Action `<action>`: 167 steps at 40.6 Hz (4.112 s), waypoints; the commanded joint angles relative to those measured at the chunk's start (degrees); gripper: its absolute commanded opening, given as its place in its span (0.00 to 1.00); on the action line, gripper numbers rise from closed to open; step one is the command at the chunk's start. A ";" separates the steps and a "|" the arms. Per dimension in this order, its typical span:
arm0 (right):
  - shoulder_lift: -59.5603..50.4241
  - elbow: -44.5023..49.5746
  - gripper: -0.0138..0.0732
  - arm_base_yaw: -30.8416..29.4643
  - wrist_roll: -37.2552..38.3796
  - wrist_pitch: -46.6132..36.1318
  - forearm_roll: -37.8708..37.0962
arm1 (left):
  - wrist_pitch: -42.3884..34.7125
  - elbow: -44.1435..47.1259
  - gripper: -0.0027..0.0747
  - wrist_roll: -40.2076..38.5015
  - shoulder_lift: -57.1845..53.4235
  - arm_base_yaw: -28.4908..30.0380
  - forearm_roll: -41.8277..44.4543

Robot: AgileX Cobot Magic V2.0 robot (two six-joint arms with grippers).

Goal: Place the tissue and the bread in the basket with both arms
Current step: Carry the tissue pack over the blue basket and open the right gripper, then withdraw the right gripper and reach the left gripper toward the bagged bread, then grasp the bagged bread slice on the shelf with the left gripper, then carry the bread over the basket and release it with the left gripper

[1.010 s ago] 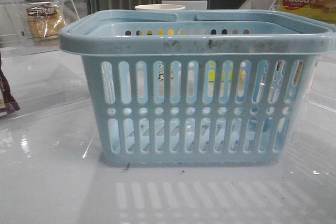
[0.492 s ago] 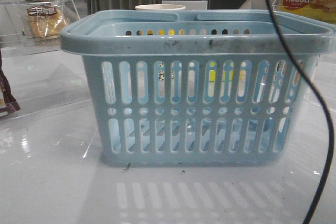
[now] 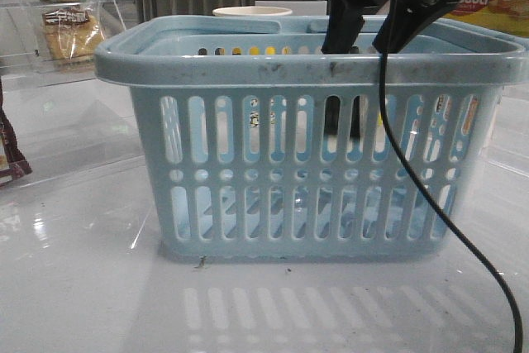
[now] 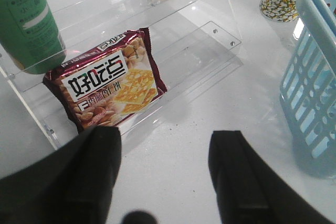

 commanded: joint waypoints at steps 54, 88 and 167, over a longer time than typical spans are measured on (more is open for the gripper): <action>-59.75 32.47 0.82 -0.01 -1.34 -3.49 1.75 | -10.69 -18.32 0.77 -0.06 29.36 -0.33 -0.94; -59.75 32.47 0.82 -0.01 -1.34 -3.49 1.75 | -4.53 -63.75 0.77 9.60 72.25 3.49 -15.93; -59.75 32.47 0.82 -0.01 -1.34 -3.43 1.75 | 22.78 -66.59 0.15 28.69 58.36 -21.78 -30.92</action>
